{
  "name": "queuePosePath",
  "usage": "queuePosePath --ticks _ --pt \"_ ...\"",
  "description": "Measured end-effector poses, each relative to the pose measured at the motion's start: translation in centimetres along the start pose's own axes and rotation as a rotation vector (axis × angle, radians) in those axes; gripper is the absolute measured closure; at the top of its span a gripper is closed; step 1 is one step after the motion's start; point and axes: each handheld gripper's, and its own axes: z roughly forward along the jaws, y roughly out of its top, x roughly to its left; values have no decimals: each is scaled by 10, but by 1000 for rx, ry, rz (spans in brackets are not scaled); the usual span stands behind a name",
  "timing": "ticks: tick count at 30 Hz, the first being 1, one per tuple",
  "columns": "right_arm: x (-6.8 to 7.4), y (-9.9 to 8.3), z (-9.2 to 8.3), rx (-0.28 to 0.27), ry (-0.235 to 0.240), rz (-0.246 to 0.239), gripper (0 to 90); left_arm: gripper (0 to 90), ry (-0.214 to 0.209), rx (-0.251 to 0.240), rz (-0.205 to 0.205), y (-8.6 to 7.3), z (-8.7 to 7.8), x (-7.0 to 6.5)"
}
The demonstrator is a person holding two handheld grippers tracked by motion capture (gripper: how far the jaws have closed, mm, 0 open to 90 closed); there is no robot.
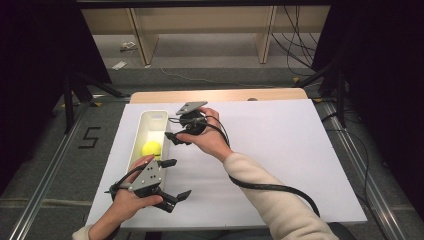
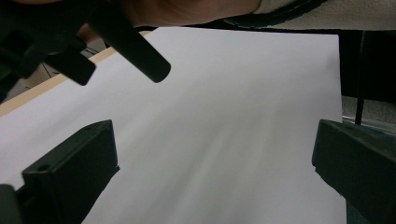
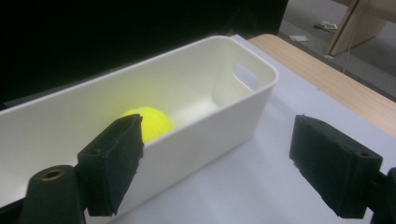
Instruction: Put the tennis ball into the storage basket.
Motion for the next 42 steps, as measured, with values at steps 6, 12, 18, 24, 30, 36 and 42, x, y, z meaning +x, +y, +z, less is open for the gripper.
queuePosePath --ticks 6,12,18,24,30,36,42 --pt "-10 -9 -16 -5 -30 13 183 0 -2 3 2 0 0 0" --pt "-17 -17 -32 -5 -50 23 186 0 2 2 1 0 0 0" --pt "-25 -25 -43 -7 -72 37 188 0 2 3 1 0 0 0" --pt "-28 -35 -56 -14 -89 43 193 0 2 3 -1 0 0 0" --pt "-35 -46 -72 -21 -110 51 195 0 -8 7 -25 -1 0 -1" --pt "-44 -58 -90 -27 -134 68 200 0 -10 4 -14 -1 1 0" --pt "-48 -70 -105 -40 -152 89 202 0 1 5 -8 -1 1 0"
